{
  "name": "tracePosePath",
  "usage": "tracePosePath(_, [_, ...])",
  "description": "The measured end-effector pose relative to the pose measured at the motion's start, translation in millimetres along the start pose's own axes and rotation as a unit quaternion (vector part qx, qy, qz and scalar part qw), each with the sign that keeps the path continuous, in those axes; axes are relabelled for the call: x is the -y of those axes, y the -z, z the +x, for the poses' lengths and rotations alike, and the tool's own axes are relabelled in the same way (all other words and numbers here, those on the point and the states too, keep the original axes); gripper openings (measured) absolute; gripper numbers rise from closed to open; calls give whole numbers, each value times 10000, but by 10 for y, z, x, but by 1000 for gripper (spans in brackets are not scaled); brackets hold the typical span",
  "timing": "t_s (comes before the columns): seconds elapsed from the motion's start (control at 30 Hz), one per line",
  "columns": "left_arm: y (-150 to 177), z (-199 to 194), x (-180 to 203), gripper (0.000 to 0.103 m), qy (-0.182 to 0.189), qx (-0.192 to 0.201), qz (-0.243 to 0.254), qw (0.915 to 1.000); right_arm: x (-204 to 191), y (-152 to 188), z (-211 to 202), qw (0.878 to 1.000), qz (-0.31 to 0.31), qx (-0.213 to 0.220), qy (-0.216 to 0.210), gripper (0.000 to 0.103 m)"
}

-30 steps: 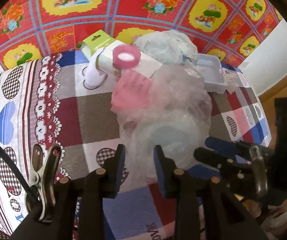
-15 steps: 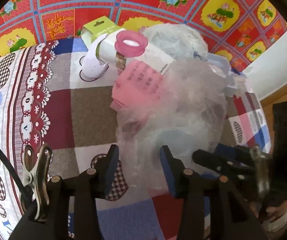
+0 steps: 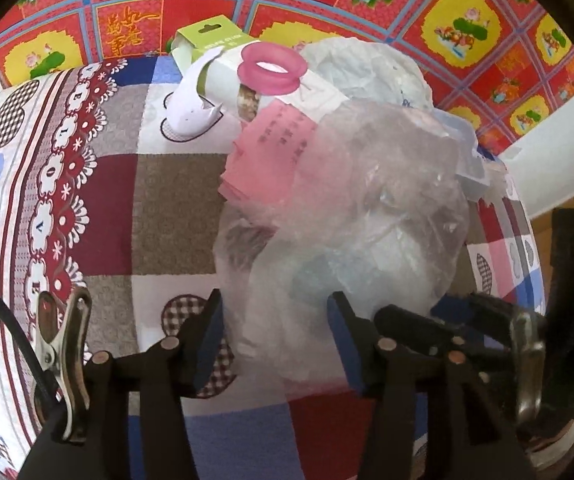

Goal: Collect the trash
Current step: 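Close the right gripper on the plastic bag while the left gripper grips it too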

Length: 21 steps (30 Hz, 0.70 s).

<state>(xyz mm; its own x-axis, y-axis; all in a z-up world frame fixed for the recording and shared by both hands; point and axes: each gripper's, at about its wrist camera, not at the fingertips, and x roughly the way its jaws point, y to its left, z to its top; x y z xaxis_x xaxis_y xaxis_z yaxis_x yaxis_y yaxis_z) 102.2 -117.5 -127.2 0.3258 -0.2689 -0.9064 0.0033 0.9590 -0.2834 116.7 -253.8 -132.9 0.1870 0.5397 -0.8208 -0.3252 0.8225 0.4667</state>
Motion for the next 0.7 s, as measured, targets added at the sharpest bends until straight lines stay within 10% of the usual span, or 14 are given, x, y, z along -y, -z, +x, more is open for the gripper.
tracePosePath(0.3, [131,-86,-44,17,-138,179,-368,9991,-99,49,-43,9988,-442,-38,-192,20])
tracePosePath(0.7, [293,-510,-206,15,100,464,-579,9972,-568,138,-169,9950,-954,113,-272,17])
